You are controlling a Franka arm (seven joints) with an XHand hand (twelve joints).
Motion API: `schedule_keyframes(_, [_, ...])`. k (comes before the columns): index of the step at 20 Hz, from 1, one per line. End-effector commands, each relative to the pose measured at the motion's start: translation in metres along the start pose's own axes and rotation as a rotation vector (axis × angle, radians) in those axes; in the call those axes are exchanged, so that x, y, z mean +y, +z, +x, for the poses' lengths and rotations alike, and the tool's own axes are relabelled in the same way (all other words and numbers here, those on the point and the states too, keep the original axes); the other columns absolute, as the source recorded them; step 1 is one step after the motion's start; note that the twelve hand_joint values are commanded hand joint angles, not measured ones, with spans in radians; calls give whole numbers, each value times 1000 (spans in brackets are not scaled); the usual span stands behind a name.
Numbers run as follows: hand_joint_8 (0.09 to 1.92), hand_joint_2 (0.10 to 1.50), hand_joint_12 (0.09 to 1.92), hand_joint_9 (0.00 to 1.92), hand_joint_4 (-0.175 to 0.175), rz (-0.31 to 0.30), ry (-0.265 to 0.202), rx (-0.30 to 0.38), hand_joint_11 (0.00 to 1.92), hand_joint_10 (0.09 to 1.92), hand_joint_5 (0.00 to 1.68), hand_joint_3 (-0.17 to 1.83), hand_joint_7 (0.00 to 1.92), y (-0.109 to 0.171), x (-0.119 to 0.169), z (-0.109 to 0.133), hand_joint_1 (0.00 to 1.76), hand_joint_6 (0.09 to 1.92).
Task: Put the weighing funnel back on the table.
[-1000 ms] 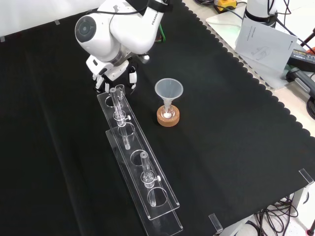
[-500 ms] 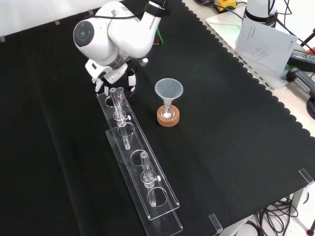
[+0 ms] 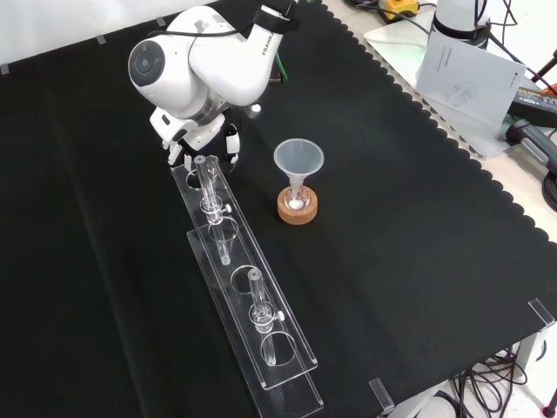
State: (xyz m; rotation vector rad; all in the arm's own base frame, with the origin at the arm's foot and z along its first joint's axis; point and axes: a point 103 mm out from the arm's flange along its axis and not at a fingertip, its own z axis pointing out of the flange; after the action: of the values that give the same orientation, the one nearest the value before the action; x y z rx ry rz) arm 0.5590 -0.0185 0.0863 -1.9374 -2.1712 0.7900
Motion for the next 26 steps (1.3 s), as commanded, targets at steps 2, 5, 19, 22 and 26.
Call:
schedule_keyframes(2, [672, 730, 1165, 751, 175, -6, 1, 1, 605, 479, 1229, 544, 468, 1, 1, 0, 1103, 705])
schedule_keyframes(5, [684, 838, 1171, 748, 175, -8, -11, 0, 604, 487, 1200, 351, 458, 4, 0, -1, 1089, 692])
schedule_keyframes(19, [644, 603, 1344, 320, -8, -58, -73, 45, 264, 659, 278, 416, 36, -5, -22, -7, 739, 182])
schedule_keyframes(22, [634, 603, 1358, 286, -8, -97, -65, 59, 233, 678, 280, 383, 22, -19, -33, -12, 708, 108])
schedule_keyframes(26, [642, 605, 1359, 298, -9, -122, -48, 70, 228, 687, 285, 374, 48, -36, -50, -18, 696, 92])
